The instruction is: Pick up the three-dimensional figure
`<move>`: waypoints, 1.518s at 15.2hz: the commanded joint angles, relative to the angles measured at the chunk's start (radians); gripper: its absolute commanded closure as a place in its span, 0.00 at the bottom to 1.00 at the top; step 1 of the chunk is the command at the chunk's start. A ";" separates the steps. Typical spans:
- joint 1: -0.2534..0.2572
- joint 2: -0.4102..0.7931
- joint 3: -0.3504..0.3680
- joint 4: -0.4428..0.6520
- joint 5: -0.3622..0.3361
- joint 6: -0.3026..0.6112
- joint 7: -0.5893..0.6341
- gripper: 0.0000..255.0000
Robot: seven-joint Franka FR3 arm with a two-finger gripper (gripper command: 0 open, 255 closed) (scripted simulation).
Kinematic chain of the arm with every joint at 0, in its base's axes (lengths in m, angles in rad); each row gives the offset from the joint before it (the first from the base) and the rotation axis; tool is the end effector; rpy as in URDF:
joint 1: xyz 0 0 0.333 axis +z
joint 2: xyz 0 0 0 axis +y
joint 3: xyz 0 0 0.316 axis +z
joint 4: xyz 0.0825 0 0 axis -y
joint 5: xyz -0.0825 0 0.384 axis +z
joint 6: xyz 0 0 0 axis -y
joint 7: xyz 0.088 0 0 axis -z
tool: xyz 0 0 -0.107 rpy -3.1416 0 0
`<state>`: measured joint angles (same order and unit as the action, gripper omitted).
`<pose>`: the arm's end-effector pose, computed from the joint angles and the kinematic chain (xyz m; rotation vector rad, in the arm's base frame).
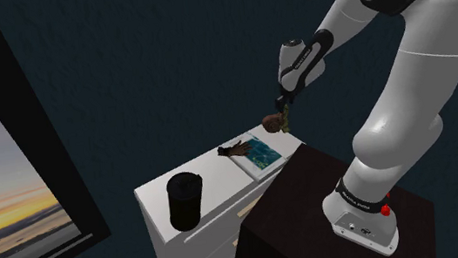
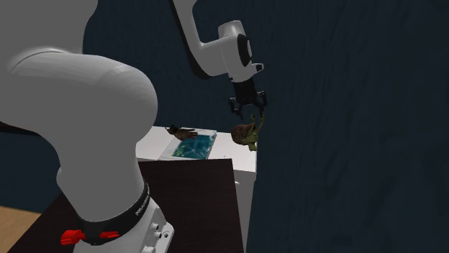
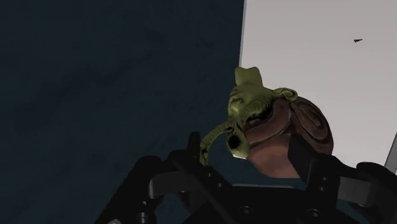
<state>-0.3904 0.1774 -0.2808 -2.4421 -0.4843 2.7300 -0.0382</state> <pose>0.3979 -0.2966 0.2416 2.8436 -0.2720 0.0081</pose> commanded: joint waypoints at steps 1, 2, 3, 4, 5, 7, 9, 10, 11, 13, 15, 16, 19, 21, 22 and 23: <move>-0.011 0.010 -0.012 -0.003 0.000 -0.001 -0.002 1.00; -0.008 0.011 -0.012 -0.006 -0.003 0.001 0.004 1.00; -0.007 0.010 -0.012 -0.008 -0.005 0.002 0.007 1.00; -0.008 0.010 -0.013 -0.010 -0.006 0.004 0.007 1.00; -0.008 0.014 -0.012 -0.007 -0.005 0.004 0.007 1.00; -0.007 0.013 -0.012 -0.007 -0.004 0.003 0.007 1.00; -0.008 0.014 -0.013 -0.009 -0.007 0.007 0.008 1.00; -0.008 0.000 -0.012 -0.009 -0.003 -0.007 0.002 1.00; -0.008 -0.014 -0.010 -0.010 0.001 -0.020 -0.004 1.00; -0.008 -0.041 -0.008 -0.010 0.009 -0.046 -0.016 1.00; -0.008 -0.068 -0.005 -0.009 0.017 -0.073 -0.028 1.00; -0.007 -0.081 -0.004 -0.008 0.020 -0.087 -0.033 1.00; -0.006 -0.118 -0.001 -0.004 0.031 -0.127 -0.050 1.00; -0.005 -0.142 0.001 0.000 0.038 -0.155 -0.060 1.00; -0.004 -0.154 0.001 0.002 0.042 -0.169 -0.065 1.00; -0.003 -0.166 0.002 0.005 0.045 -0.182 -0.070 1.00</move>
<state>-0.3935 0.0291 -0.2783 -2.4414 -0.4423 2.5638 -0.1029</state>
